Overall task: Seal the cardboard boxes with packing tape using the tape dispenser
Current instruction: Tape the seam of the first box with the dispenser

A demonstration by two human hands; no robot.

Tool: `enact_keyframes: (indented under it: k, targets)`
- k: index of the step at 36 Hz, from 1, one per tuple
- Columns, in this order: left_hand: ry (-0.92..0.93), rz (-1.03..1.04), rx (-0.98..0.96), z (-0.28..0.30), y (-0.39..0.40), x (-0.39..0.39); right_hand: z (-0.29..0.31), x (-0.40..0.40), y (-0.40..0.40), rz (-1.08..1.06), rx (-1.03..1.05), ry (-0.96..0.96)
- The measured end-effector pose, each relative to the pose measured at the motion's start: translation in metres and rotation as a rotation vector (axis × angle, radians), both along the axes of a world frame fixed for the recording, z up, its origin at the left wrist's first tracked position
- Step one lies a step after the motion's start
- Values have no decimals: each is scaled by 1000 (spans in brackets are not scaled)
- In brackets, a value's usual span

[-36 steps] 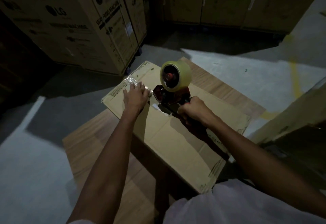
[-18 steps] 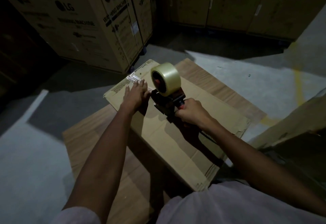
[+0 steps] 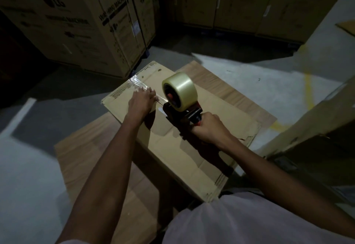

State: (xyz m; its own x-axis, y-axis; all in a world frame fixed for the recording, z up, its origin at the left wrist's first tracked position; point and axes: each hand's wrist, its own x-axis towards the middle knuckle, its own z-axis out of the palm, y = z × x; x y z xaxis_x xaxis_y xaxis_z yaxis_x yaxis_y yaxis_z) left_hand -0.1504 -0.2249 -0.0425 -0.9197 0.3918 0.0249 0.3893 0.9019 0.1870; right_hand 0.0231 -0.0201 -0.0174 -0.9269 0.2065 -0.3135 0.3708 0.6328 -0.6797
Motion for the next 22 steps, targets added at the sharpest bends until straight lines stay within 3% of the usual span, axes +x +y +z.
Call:
enact_keyframes:
  k: [13, 22]
  targets:
    - [-93, 61, 90, -16, 8, 19, -1, -3, 1, 0, -39, -21]
    - [-75, 39, 29, -18, 7, 20, 5, -2, 0, 27, -5, -24]
